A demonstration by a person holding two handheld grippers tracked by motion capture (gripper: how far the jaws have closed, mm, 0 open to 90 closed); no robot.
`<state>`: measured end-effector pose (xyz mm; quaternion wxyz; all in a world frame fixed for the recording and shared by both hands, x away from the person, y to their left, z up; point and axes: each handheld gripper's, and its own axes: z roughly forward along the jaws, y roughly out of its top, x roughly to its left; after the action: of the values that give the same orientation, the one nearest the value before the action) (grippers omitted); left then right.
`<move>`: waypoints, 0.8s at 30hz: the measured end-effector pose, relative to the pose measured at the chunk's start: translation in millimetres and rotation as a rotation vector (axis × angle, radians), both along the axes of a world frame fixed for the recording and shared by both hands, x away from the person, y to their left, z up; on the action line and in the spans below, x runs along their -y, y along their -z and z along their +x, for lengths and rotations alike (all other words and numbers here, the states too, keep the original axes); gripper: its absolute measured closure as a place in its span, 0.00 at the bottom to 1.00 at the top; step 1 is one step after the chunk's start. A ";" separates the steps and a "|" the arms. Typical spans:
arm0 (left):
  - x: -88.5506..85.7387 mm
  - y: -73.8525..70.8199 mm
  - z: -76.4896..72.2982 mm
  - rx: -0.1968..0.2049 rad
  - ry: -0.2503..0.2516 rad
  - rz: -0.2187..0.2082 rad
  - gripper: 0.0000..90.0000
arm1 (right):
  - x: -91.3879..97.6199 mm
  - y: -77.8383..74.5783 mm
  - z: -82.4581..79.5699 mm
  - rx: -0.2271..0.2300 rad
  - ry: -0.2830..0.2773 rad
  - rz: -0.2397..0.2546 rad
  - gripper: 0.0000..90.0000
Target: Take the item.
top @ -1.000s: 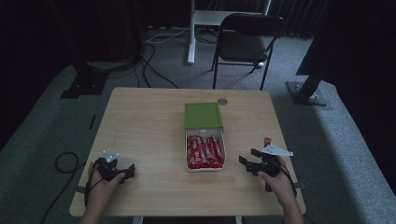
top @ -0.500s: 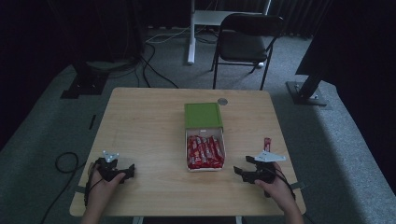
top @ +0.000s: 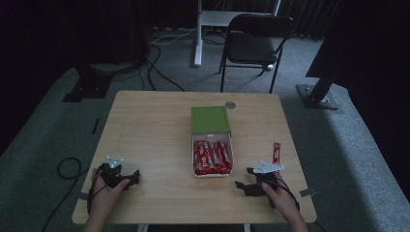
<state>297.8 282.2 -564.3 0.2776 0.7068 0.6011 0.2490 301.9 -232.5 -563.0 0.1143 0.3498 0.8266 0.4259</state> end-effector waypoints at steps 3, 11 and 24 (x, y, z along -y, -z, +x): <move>0.0 0.0 0.0 0.000 0.000 0.000 0.01 | -2.1 2.9 -0.9 0.013 -0.017 -0.045 0.21; 0.0 0.0 0.0 0.000 0.000 0.000 0.01 | -5.4 6.2 -3.6 0.015 -0.066 -0.105 0.19; -0.1 0.0 0.1 -0.001 0.001 0.000 0.01 | -8.8 6.9 -4.1 0.027 -0.087 -0.143 0.14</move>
<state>297.8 282.3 -564.3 0.2774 0.7071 0.6010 0.2486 297.8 -223.8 -569.9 0.1318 0.2987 0.8677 0.3749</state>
